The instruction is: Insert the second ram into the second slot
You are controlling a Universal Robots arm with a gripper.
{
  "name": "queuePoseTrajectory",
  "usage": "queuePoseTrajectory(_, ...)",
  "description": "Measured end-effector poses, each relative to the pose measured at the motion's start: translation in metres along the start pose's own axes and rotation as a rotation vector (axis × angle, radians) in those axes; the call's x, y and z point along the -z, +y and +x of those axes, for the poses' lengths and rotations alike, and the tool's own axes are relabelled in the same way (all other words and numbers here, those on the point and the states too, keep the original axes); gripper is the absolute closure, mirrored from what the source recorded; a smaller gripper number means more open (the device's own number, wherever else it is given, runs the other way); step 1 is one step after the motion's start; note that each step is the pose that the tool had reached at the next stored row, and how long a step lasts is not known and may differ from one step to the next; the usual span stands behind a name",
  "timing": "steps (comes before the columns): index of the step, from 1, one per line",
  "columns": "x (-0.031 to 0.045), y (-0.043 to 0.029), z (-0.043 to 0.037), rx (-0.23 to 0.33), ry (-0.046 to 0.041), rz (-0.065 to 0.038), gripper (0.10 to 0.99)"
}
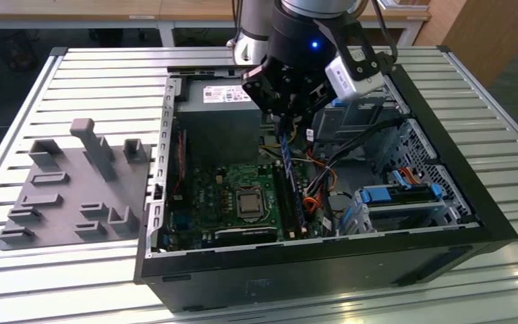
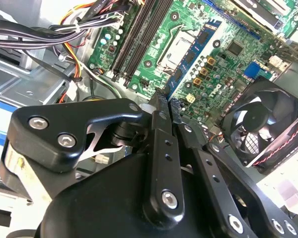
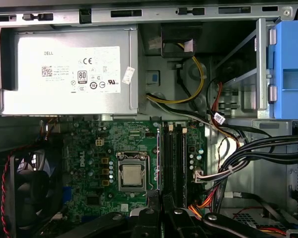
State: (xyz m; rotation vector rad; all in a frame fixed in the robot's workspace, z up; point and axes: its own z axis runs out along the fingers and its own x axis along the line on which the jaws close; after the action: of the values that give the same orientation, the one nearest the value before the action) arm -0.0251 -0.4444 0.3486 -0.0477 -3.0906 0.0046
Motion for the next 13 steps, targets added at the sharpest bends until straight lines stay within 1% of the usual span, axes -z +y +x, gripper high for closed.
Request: queuePoseTrajectory(13,-0.0013,0.0001,-0.0027,0.000,0.0000,-0.001,0.949)
